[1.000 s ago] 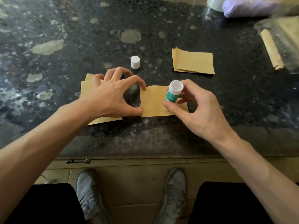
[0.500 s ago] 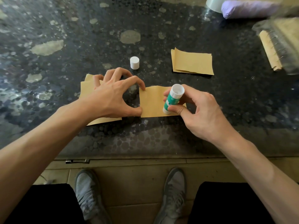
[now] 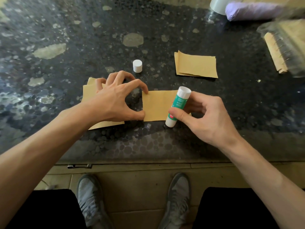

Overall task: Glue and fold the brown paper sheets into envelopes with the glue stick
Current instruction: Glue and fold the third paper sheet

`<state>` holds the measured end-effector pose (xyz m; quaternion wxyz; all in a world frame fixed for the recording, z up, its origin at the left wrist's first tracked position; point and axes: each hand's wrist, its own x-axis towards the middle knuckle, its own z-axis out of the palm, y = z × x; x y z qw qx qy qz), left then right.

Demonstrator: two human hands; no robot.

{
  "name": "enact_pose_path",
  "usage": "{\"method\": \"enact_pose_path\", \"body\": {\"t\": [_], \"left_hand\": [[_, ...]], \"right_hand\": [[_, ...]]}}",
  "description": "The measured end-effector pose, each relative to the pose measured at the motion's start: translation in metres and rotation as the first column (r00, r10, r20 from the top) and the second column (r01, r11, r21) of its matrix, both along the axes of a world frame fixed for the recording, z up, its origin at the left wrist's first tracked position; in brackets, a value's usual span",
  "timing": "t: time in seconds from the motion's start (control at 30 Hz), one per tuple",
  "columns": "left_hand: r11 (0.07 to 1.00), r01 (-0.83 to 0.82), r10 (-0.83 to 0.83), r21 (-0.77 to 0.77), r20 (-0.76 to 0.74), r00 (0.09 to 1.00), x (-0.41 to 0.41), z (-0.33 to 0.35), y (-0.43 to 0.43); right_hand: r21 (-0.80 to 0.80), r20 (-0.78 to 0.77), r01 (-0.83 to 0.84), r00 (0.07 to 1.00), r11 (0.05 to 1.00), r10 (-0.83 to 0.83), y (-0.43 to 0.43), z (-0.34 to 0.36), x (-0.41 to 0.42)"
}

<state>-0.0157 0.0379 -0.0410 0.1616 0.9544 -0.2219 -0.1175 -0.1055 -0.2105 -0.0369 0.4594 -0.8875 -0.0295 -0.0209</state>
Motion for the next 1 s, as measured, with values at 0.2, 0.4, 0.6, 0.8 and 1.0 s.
{"method": "enact_pose_path", "body": {"t": [0.2,0.4,0.6,0.8,1.0], "left_hand": [[1.0,-0.004,0.004,0.008,-0.028,1.0,-0.001,0.002,0.0],[1.0,0.001,-0.001,0.01,-0.029,1.0,-0.001,0.002,0.0],[1.0,0.002,-0.002,0.003,-0.029,1.0,0.0,0.002,0.001],[1.0,0.011,-0.01,0.014,-0.019,1.0,0.001,0.001,0.0],[1.0,0.0,0.001,0.019,-0.033,0.999,0.0,0.002,0.001]], "right_hand": [[0.273,0.128,0.092,0.983,0.957,-0.131,-0.006,-0.002,0.012],[0.01,0.12,0.06,0.991,0.998,-0.06,-0.004,-0.013,0.023],[-0.151,0.156,0.026,0.988,0.988,-0.002,-0.004,-0.01,0.024],[-0.201,0.15,0.049,0.988,0.978,-0.018,-0.007,-0.005,0.023],[-0.226,0.135,0.054,0.991,0.973,-0.024,-0.006,-0.003,0.021]]}}
